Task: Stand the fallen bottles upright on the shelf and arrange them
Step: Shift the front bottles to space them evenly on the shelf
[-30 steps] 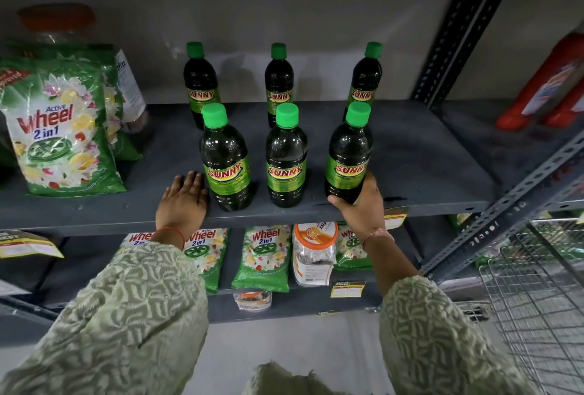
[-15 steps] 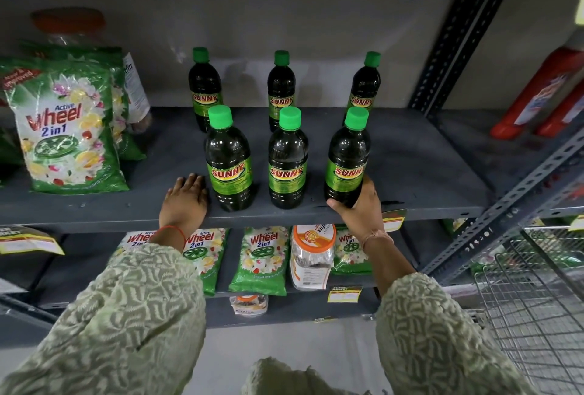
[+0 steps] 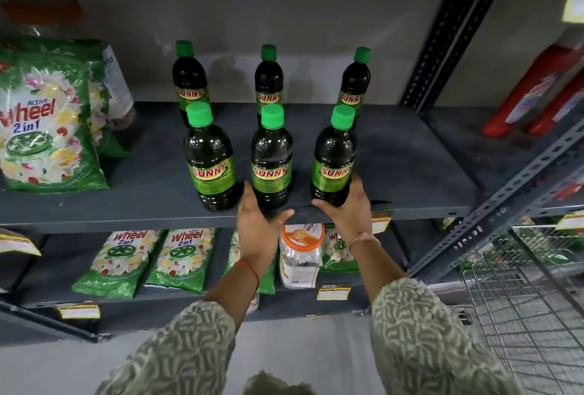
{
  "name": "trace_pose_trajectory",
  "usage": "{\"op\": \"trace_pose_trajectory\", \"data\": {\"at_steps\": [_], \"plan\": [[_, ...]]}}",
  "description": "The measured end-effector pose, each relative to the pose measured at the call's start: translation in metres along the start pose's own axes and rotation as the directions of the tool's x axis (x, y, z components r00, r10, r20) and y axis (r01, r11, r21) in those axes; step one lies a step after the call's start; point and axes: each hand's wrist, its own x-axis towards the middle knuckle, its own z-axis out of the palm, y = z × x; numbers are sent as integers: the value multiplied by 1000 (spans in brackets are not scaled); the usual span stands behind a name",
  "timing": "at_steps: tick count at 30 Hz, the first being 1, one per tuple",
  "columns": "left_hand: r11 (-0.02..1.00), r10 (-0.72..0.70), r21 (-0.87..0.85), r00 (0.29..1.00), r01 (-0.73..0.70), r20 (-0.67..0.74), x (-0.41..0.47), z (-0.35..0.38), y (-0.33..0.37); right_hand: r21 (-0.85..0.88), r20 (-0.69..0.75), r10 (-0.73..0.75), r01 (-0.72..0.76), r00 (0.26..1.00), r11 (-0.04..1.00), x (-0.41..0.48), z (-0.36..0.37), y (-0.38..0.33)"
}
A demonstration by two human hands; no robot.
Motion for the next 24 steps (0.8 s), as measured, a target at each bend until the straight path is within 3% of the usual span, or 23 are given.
{"op": "trace_pose_trajectory", "data": {"at_steps": [5,15,24], "plan": [[1000,-21,10,995,22,-96,18,10,2,-38,49,-7,9,999,999,2,-9,5],[999,49,10,997,-49,-60,11,44,22,-66,-2,73,-73,997,995,25,-70,44],[998,26,-51,998,-29,-48,11,44,19,-62,-8,91,-91,996,994,29,-74,53]]}}
